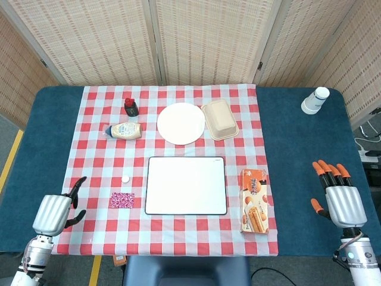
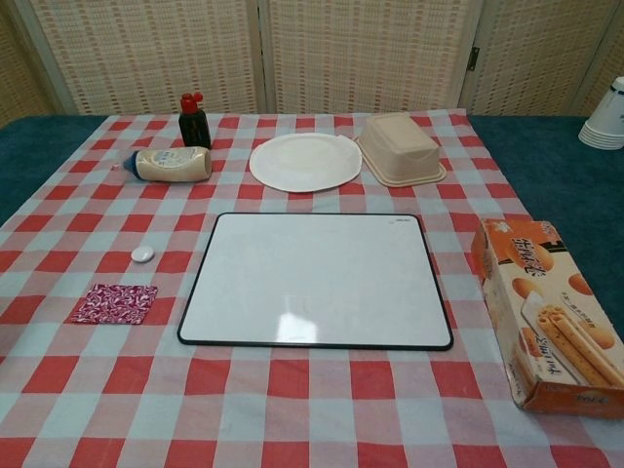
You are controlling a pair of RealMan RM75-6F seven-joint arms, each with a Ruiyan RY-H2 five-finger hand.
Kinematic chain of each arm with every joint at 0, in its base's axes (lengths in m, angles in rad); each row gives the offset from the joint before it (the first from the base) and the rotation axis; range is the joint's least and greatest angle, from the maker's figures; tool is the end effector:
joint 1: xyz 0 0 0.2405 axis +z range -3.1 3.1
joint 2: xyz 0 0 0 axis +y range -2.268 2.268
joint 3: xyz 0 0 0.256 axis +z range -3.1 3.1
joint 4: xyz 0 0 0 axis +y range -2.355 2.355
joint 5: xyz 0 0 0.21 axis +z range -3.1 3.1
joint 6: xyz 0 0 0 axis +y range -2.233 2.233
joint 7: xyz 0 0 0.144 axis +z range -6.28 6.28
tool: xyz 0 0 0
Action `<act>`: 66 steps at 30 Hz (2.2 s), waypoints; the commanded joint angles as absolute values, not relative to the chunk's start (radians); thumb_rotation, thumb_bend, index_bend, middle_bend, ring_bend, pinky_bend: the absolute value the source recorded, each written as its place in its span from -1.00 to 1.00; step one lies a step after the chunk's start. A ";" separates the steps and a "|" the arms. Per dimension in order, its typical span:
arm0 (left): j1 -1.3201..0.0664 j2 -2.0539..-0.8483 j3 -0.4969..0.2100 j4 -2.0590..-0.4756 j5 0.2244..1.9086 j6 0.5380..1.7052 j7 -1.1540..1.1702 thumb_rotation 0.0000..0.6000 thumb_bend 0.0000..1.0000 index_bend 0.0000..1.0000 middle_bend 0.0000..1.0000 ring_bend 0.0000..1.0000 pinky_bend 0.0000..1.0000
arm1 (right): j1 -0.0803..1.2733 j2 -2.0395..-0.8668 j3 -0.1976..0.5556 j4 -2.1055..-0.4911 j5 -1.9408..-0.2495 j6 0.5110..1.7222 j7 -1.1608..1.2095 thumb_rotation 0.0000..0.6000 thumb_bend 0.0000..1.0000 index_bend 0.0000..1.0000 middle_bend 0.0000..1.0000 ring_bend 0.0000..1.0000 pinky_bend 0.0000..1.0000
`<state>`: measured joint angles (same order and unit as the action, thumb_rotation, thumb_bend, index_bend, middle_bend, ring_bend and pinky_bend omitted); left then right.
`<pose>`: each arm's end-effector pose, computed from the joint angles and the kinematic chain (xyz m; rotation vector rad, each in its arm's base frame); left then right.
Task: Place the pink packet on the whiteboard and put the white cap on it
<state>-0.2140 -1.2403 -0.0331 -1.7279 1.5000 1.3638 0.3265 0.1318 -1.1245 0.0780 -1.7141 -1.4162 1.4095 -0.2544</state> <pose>-0.2536 0.2070 0.0938 -1.6114 -0.8305 -0.8653 -0.2928 -0.1984 0.1455 1.4379 -0.8394 0.7670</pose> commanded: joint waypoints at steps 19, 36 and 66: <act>-0.397 -1.296 -0.054 -1.794 1.201 1.049 0.560 1.00 -0.55 -0.40 1.00 1.00 1.00 | 0.128 -1.095 0.076 -1.720 -1.426 1.410 -0.197 1.00 -0.57 -0.91 -0.95 -1.00 -0.83; -0.460 -1.431 -0.073 -1.755 1.053 1.106 0.654 1.00 -0.54 -0.52 1.00 1.00 1.00 | 0.128 -1.086 0.074 -1.724 -1.425 1.405 -0.189 1.00 -0.57 -0.91 -0.95 -1.00 -0.83; -0.548 -1.466 -0.075 -1.698 0.875 1.046 0.639 1.00 -0.46 -0.47 1.00 1.00 1.00 | 0.129 -1.076 0.078 -1.725 -1.413 1.400 -0.177 1.00 -0.57 -0.91 -0.95 -1.00 -0.83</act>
